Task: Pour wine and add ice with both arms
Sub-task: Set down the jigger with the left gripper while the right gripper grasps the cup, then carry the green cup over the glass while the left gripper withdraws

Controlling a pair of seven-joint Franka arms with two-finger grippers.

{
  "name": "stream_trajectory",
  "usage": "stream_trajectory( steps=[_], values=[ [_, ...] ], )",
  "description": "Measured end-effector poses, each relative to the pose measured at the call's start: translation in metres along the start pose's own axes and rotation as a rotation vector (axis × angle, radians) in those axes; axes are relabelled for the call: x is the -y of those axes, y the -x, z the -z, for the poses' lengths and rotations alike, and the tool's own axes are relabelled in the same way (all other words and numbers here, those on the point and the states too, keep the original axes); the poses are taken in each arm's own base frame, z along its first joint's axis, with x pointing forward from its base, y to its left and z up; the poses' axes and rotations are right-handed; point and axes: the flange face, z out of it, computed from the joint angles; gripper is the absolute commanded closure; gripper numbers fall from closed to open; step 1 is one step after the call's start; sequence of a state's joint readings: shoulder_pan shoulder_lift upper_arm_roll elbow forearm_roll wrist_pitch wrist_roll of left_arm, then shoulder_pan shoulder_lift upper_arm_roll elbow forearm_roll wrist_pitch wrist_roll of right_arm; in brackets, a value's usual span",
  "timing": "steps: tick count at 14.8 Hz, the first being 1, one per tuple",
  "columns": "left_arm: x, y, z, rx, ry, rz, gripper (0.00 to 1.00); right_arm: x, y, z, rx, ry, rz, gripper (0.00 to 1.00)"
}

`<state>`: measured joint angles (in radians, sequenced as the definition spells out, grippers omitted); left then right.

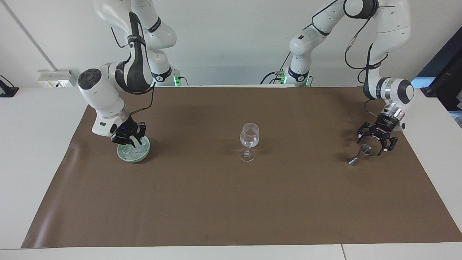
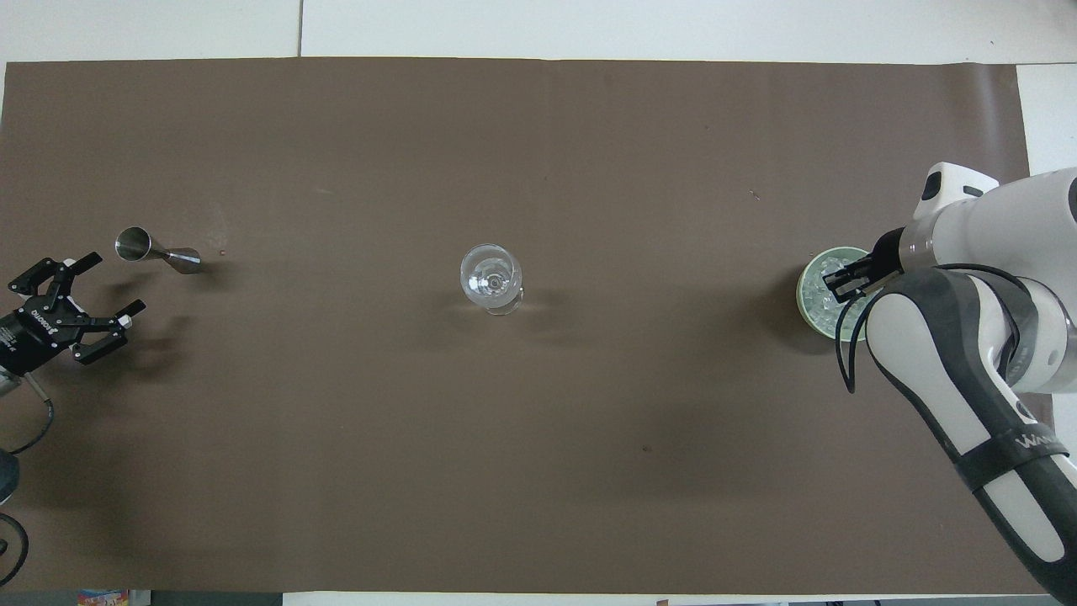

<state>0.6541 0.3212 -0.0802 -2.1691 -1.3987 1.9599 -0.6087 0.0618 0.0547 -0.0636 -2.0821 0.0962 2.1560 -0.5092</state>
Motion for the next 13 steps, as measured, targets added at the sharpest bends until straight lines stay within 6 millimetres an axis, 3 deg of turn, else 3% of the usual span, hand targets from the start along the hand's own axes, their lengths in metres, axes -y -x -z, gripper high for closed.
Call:
stream_trajectory(
  steps=[3,6,10,13],
  values=[
    [-0.022,0.04,0.022,-0.119,-0.113,-0.198,0.0,0.03,-0.024,0.042,0.006,-0.014,-0.046,1.0],
    [-0.046,0.101,0.026,-0.268,-0.276,-0.446,0.0,0.072,-0.05,0.079,0.006,-0.023,-0.127,1.0],
    [-0.064,0.192,-0.001,-0.453,-0.493,-0.758,0.0,0.153,-0.092,0.136,-0.017,-0.041,-0.265,1.0],
    [-0.059,0.256,-0.044,-0.537,-0.593,-0.956,0.0,0.224,-0.122,0.161,-0.044,-0.066,-0.365,1.0]
  ],
)
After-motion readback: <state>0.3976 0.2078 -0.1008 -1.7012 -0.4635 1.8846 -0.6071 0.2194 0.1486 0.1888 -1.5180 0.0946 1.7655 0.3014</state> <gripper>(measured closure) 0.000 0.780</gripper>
